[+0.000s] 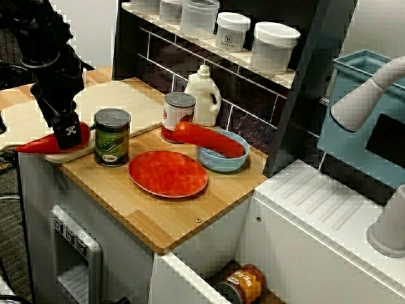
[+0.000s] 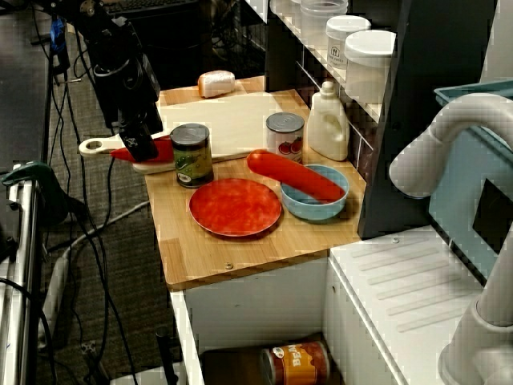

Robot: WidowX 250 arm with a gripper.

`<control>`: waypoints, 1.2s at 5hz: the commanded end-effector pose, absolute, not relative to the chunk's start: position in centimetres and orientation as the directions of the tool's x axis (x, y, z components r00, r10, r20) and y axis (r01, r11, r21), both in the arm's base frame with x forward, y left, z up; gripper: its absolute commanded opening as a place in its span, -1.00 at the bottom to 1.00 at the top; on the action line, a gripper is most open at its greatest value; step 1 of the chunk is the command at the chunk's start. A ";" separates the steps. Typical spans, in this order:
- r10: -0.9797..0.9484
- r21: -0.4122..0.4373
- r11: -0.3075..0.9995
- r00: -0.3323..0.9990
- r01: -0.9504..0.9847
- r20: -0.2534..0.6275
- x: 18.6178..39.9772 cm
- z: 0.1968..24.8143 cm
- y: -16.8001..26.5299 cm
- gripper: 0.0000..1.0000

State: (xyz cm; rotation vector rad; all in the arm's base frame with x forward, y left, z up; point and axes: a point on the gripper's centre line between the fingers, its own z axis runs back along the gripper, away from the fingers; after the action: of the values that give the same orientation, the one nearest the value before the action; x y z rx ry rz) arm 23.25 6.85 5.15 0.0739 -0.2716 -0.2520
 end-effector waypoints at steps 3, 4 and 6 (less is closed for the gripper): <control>-0.264 0.152 0.961 0.924 0.230 0.277 24.3 4.7 7.5 1.00; -0.270 0.165 0.959 0.920 0.230 0.285 23.9 4.5 7.5 1.00; -0.281 0.164 0.957 0.913 0.241 0.296 23.8 4.9 7.9 -1.00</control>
State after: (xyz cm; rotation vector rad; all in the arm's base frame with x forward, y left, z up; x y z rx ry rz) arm 23.17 7.49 3.75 0.0971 -0.2817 -0.2597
